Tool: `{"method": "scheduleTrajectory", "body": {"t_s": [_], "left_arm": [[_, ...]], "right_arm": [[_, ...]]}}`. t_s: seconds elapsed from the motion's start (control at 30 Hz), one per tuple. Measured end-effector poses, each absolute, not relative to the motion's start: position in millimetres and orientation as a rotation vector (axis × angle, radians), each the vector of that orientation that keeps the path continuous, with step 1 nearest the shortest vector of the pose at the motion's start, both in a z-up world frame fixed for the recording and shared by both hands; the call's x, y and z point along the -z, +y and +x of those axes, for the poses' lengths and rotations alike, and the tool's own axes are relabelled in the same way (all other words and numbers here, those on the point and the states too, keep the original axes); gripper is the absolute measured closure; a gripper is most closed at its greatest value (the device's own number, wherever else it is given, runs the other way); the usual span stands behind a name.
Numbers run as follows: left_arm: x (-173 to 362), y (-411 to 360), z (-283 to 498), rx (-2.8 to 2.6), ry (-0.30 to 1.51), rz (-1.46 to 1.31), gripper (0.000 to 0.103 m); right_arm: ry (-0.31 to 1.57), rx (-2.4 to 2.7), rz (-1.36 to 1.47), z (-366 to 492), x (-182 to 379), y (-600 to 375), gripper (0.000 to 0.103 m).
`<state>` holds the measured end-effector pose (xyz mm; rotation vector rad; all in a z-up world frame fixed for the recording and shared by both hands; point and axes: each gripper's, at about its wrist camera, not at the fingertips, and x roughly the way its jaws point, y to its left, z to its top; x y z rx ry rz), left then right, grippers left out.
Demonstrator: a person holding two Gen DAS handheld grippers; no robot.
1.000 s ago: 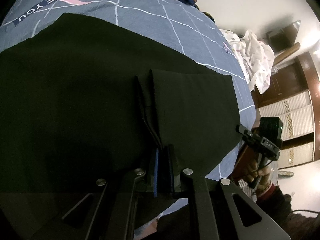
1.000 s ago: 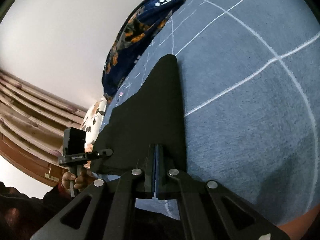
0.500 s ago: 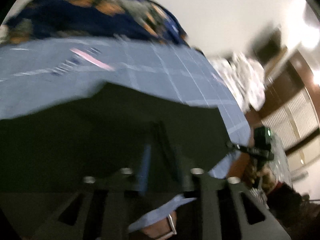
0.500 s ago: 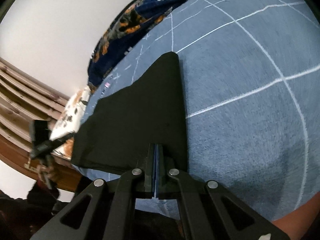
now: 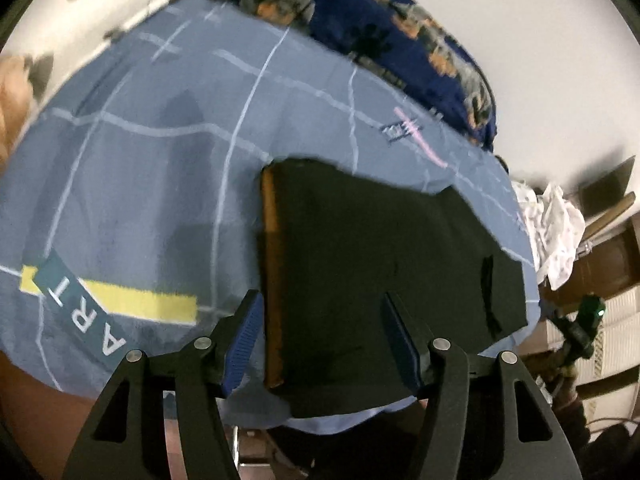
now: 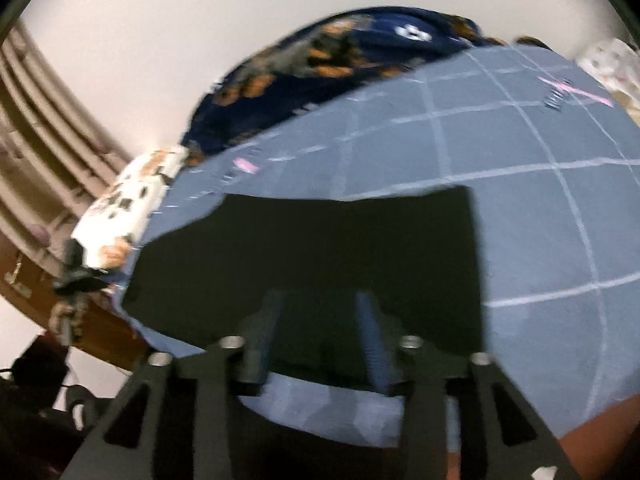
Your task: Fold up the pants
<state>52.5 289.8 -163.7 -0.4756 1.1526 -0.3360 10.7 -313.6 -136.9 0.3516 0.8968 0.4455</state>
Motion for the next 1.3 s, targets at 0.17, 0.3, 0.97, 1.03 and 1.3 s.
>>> {"method": "scheduleTrajectory", "body": {"t_s": [0.17, 0.3, 0.97, 1.03, 1.3], "left_arm": [[178.8, 279.6, 35.3, 0.412, 1.164, -0.482, 0.042], [184.2, 287.4, 17.5, 0.425, 1.172, -0.58, 0.042], [209.4, 272.2, 4.4, 0.421, 1.107, -0.888, 0.041], [207.9, 267.4, 5.0, 0.411, 1.079, -0.85, 0.041], [208.3, 258.1, 8.1, 0.389, 1.06, -0.746, 0.063]], "right_arm": [[0.909, -0.518, 0.34, 13.7, 131.3, -273.4, 0.054], [0.947, -0.559, 0.383, 18.2, 141.2, -253.6, 0.052], [0.96, -0.61, 0.475, 15.4, 149.6, -235.8, 0.044], [0.962, -0.607, 0.508, 15.7, 152.1, -239.1, 0.043], [0.975, -0.598, 0.541, 18.1, 158.9, -241.5, 0.04]]}}
